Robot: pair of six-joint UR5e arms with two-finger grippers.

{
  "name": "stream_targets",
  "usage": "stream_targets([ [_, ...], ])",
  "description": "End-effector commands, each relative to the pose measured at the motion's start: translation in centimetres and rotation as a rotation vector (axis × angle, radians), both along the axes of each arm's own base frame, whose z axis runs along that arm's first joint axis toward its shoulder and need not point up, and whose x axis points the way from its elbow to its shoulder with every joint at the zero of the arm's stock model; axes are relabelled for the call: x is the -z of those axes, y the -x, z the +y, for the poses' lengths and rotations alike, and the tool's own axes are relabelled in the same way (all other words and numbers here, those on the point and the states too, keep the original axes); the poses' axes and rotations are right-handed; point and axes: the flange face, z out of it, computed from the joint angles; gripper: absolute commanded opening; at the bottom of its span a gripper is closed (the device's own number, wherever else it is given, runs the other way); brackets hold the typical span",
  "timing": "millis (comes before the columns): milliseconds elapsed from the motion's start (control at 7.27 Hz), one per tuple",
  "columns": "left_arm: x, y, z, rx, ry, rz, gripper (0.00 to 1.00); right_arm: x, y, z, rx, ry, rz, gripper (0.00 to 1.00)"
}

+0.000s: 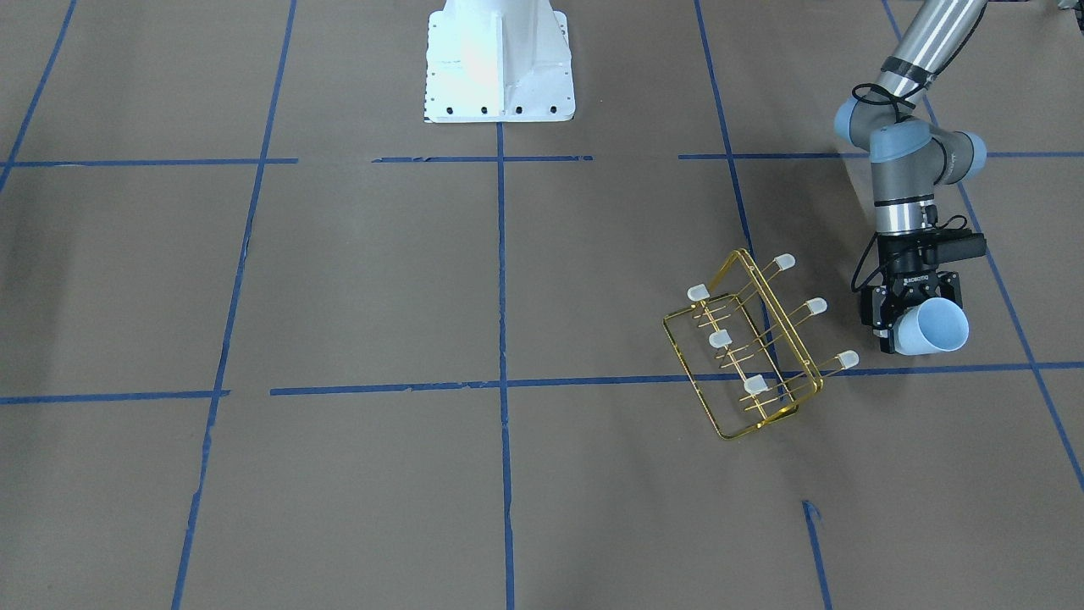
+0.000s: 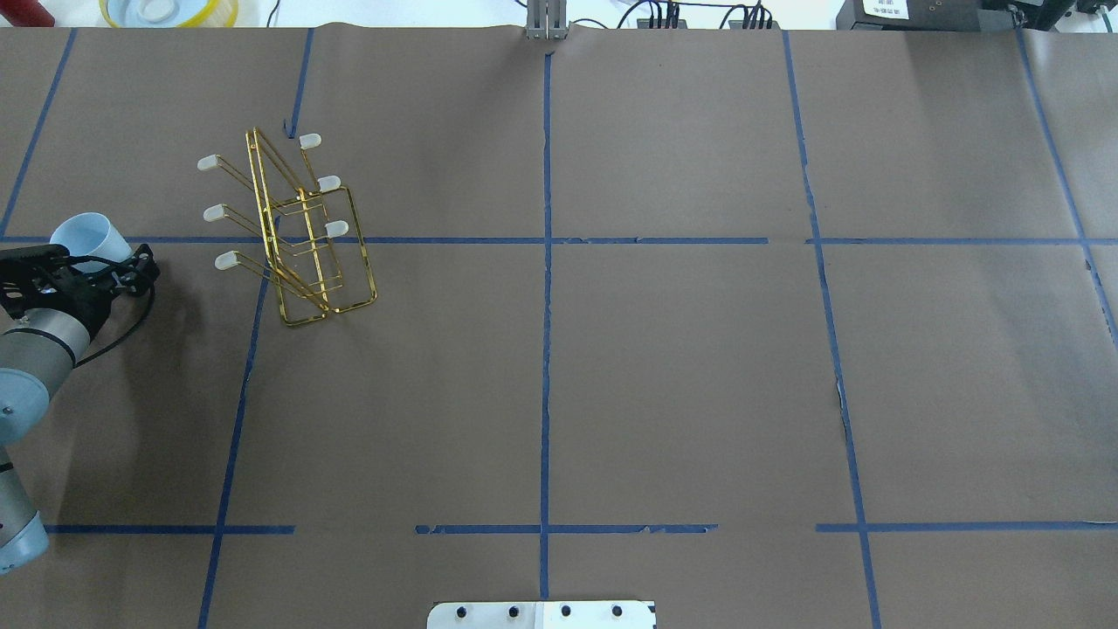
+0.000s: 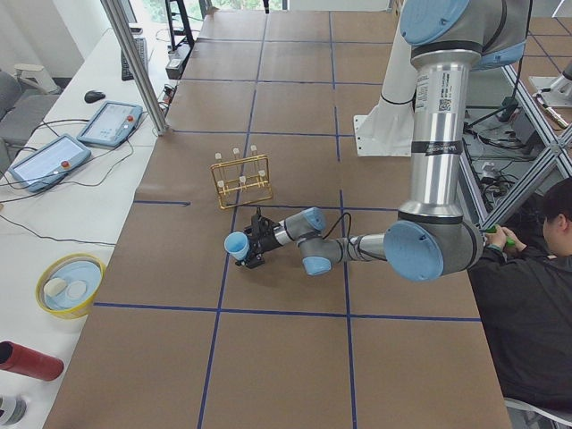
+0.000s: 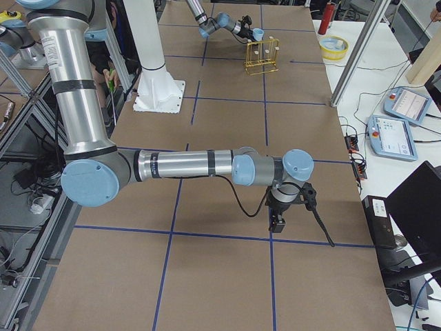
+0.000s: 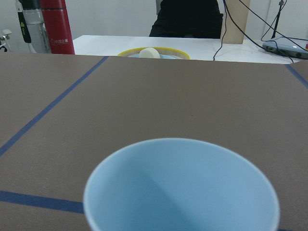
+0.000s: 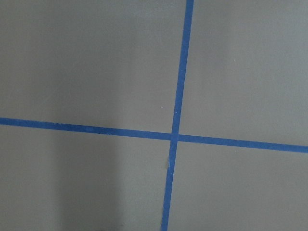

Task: Hang cup on cup holder
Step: 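Lift the light-blue cup with the left gripper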

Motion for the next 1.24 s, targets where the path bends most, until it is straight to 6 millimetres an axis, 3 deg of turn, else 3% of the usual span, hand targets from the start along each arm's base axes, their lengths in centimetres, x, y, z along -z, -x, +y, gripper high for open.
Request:
stream_targets([
  [0,0.0,0.0,0.0,0.001,0.000,-0.001,0.70,0.0,0.0,0.0,0.000,0.000,0.000,1.00],
  [138,0.0,0.0,0.0,0.001,0.000,-0.001,0.43,0.0,0.0,0.0,0.000,0.000,0.000,1.00],
  [275,0.1,0.1,-0.1,0.003,-0.002,-0.001,0.27,0.0,0.0,0.0,0.000,0.000,0.000,1.00],
  [688,0.8,1.2,-0.9,0.031,-0.013,0.010,0.23,0.0,0.0,0.0,0.000,0.000,0.000,1.00],
  [1101,4.9,1.7,-1.2,0.042,-0.064,0.067,0.23,0.0,0.0,0.0,0.000,0.000,0.000,1.00],
])
